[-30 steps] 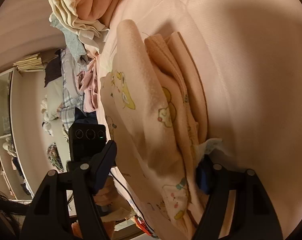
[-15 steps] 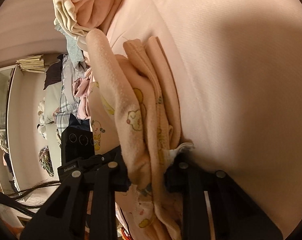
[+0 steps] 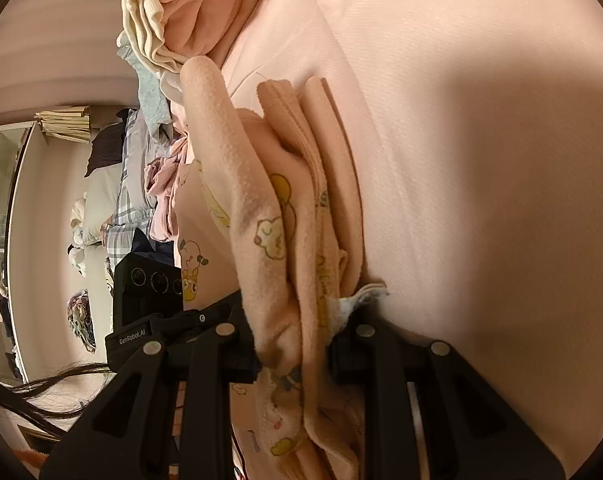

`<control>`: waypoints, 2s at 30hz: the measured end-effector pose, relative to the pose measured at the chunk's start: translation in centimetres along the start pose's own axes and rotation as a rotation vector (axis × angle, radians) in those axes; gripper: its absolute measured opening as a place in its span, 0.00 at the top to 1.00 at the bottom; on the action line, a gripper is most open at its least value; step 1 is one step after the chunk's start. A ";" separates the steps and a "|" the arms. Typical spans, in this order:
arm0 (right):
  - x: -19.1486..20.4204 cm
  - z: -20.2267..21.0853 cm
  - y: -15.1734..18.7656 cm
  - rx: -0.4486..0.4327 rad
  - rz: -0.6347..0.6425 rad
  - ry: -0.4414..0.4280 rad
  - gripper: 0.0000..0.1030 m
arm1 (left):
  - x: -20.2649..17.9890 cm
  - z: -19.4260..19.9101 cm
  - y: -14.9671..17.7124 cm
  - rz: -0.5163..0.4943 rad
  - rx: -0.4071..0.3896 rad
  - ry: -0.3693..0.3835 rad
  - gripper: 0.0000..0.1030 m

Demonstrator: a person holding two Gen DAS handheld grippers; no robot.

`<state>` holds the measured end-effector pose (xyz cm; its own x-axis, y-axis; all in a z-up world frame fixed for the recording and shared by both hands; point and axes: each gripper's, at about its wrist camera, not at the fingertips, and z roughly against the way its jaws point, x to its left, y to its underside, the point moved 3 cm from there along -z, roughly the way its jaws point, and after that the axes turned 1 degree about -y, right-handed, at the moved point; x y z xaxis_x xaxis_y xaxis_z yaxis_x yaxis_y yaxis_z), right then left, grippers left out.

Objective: Fold small clothes

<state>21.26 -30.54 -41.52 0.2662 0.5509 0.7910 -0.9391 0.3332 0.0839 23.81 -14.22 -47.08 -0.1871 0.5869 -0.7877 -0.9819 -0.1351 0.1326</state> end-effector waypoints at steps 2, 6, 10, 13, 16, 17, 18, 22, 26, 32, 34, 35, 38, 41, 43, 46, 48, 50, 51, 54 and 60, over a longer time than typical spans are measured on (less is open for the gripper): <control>0.0 0.0 0.0 0.003 -0.003 -0.001 0.80 | -0.1 0.1 -0.1 -0.011 0.003 -0.006 0.75; 0.0 -0.1 0.0 -0.001 -0.001 -0.004 0.80 | -0.6 0.2 0.0 -0.011 0.001 -0.032 0.75; -0.1 0.1 0.1 -0.007 0.005 -0.013 0.80 | -1.0 0.4 0.0 -0.016 0.002 -0.057 0.75; 0.0 0.0 0.1 -0.009 0.006 -0.010 0.80 | -1.3 0.6 0.1 -0.024 -0.002 -0.070 0.75; 0.0 0.0 0.1 -0.009 0.006 -0.008 0.80 | -1.9 0.7 0.0 -0.019 -0.015 -0.077 0.75; 0.0 0.0 0.1 -0.008 0.005 -0.008 0.80 | -2.0 0.7 0.2 -0.027 -0.018 -0.080 0.75; 0.0 -0.1 0.1 -0.008 0.004 -0.008 0.80 | -2.0 0.7 0.2 -0.032 -0.021 -0.080 0.75; 0.0 -0.1 0.1 -0.008 0.008 -0.007 0.80 | -2.0 0.8 0.5 -0.030 -0.026 -0.075 0.75; 0.0 -0.2 0.1 -0.011 0.008 -0.005 0.80 | -1.7 0.9 0.7 -0.026 -0.029 -0.080 0.75; 0.1 -0.2 0.2 -0.022 0.006 0.001 0.80 | -1.3 1.0 0.8 -0.027 -0.027 -0.083 0.75; 0.1 -0.2 0.2 -0.021 0.006 0.000 0.80 | -1.2 1.1 0.8 -0.033 -0.027 -0.080 0.75; 0.1 -0.2 0.2 -0.022 0.005 0.000 0.80 | -1.3 1.0 0.7 -0.030 -0.028 -0.077 0.75; 0.1 -0.2 0.3 -0.027 0.009 0.003 0.80 | -1.1 1.0 0.6 -0.033 -0.025 -0.066 0.75; 0.1 -0.1 0.4 -0.031 0.015 0.006 0.80 | -0.9 1.2 0.4 -0.025 -0.013 -0.052 0.75; 0.2 -0.1 0.4 -0.026 0.009 0.006 0.79 | -0.8 1.2 0.2 -0.013 -0.007 -0.042 0.76; 0.3 0.0 0.1 -0.005 -0.027 0.002 0.77 | -0.7 1.5 0.4 -0.008 -0.006 -0.010 0.79; 1.0 0.5 0.4 -0.004 -0.059 -0.003 0.76 | -1.8 2.6 1.1 -0.093 -0.011 -0.046 0.79; 2.2 1.5 1.0 -0.008 -0.049 -0.042 0.76 | -3.3 4.1 2.3 -0.145 -0.018 -0.042 0.80; 3.2 2.3 1.7 -0.015 -0.045 -0.072 0.76 | -3.9 4.7 2.6 -0.153 -0.021 -0.020 0.80; 6.0 4.9 2.9 -0.071 0.010 -0.135 0.76 | -6.2 6.6 3.4 -0.205 -0.022 0.030 0.80; 9.1 8.9 4.6 -0.160 0.061 -0.193 0.76 | -9.9 9.0 5.1 -0.304 -0.078 0.052 0.80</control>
<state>17.38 -30.78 -28.53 0.1495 0.4227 0.8939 -0.9017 0.4293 -0.0522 20.39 -13.57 -33.22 0.1179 0.5688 -0.8140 -0.9872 -0.0217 -0.1582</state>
